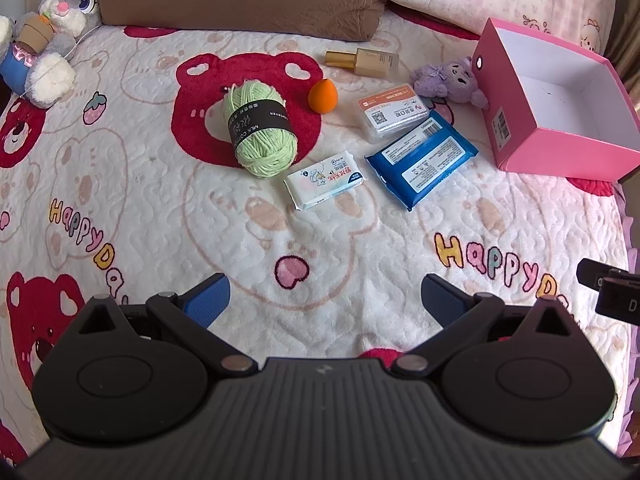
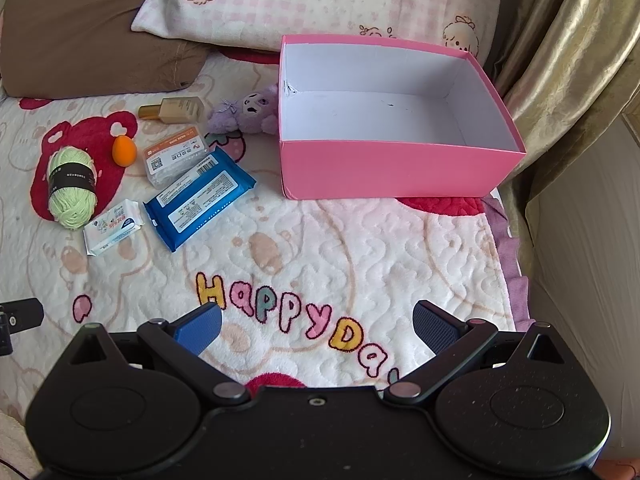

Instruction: Organize objects

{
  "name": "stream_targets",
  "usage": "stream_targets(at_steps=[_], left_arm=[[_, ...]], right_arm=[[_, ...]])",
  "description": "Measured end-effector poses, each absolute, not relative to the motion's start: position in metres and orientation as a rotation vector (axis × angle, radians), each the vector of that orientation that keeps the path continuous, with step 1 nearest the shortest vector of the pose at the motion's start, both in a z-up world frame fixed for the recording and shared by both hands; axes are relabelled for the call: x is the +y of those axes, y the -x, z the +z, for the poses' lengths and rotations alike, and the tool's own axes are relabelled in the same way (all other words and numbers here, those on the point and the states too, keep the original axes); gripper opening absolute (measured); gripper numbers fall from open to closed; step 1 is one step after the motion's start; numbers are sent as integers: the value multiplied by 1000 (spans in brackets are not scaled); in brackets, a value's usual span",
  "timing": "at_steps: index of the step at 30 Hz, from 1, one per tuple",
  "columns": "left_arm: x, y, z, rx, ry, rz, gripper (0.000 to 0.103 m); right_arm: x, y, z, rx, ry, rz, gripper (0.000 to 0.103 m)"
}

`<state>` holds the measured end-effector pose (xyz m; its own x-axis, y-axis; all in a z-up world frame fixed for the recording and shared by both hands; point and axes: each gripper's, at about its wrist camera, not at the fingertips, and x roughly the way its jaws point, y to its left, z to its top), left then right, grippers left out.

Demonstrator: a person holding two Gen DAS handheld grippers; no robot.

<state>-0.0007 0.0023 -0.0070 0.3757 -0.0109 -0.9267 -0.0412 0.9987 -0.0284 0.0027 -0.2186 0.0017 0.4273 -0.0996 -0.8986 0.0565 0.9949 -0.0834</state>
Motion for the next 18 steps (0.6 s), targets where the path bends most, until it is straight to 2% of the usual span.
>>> stream_targets(at_steps=[7,12,18], left_arm=[[13,-10,14,1130,28,-27,103],[20,-30,37,1033,-71,-52,103],[14,-69,34,978,-88,-192,103]], right_arm=[[-216,-5,14,1064,76,-73,103],[-202,-5,35,912,140,89,102],[-193,-19,40,783,135,238,102]])
